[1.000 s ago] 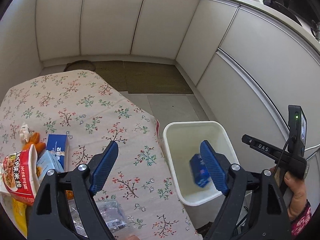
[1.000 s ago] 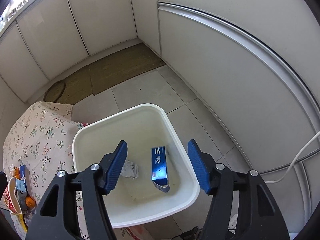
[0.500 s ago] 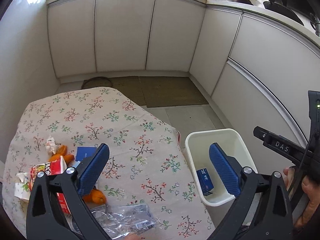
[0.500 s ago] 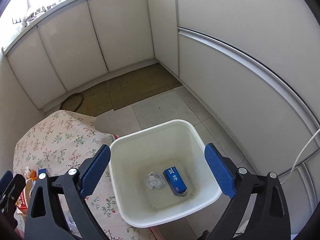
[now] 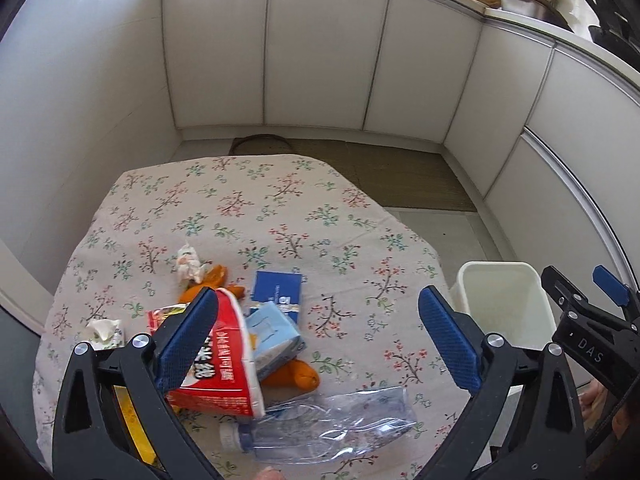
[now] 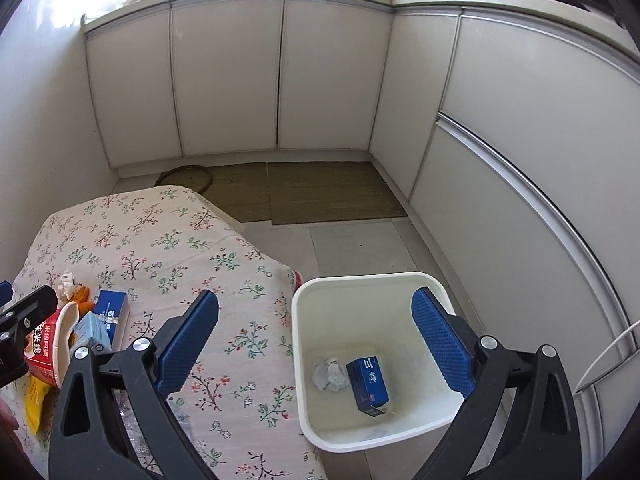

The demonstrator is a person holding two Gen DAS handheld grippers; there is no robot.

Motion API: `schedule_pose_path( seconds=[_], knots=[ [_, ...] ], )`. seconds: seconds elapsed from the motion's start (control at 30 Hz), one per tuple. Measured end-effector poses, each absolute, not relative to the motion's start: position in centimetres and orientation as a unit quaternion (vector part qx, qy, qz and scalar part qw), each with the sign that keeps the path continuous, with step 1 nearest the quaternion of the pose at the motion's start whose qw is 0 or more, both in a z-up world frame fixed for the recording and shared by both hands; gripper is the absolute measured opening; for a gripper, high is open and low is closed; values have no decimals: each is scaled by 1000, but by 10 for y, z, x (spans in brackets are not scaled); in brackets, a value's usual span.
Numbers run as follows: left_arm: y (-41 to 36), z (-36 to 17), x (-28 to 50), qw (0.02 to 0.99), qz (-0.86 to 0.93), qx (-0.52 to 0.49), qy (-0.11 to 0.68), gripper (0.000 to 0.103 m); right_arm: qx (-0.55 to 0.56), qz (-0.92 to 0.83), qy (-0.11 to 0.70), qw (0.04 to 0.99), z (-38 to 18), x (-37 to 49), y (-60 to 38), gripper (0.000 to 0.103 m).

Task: Collect trash
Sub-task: 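Grasp the white paper cup with the left gripper and lift it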

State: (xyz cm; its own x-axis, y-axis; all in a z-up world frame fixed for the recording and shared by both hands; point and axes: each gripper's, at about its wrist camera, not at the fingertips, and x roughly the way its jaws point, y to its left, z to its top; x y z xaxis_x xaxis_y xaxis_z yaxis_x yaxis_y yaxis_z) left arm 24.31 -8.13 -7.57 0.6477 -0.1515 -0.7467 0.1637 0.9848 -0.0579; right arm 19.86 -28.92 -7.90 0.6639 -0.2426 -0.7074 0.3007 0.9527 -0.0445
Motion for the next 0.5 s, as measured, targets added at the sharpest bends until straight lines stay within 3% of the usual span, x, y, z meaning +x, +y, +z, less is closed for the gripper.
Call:
schedule_pose_path(
  seconds=[0.5],
  knots=[
    [80,-96,262,874,74,-38,479,96,10,-63,399,915,-87,218,-206,94]
  ],
)
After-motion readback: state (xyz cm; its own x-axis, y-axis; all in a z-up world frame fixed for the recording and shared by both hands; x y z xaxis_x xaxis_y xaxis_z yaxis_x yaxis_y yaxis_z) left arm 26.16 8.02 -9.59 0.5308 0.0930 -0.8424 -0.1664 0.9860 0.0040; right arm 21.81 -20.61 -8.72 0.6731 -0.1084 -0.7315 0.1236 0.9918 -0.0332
